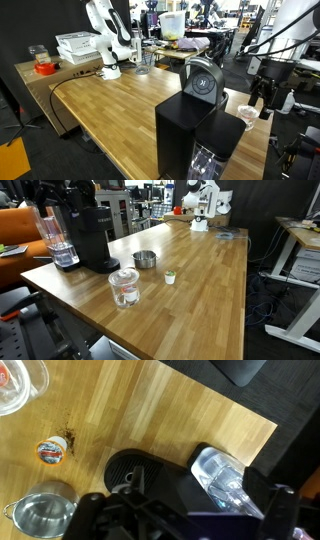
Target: Remove the coffee pod from the coffee maker and put it on the table
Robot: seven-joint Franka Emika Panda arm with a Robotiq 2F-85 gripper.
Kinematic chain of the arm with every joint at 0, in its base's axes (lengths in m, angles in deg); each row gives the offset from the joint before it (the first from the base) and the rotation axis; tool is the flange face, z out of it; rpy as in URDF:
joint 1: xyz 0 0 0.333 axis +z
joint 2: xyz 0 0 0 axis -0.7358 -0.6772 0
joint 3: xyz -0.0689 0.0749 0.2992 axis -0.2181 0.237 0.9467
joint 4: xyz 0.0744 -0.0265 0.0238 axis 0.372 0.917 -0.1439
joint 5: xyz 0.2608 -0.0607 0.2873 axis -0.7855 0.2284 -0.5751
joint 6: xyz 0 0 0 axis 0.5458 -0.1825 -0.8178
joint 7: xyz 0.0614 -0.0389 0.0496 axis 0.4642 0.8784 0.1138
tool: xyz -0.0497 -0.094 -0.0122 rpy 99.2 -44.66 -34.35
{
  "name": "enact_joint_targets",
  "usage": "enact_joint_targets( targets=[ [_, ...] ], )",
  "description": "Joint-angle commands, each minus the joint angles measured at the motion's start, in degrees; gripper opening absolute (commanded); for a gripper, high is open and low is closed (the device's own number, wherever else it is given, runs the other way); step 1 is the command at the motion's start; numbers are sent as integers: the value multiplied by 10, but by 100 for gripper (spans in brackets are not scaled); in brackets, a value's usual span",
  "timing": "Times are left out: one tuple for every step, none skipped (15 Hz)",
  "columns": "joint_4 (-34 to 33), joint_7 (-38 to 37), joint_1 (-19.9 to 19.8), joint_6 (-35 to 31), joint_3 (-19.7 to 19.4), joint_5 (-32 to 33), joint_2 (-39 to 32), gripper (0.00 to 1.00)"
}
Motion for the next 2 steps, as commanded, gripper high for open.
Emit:
enact_joint_targets(
  targets=[
    [0,0,0,0,0,0,0,100],
    [0,0,0,0,0,0,0,100]
  ],
)
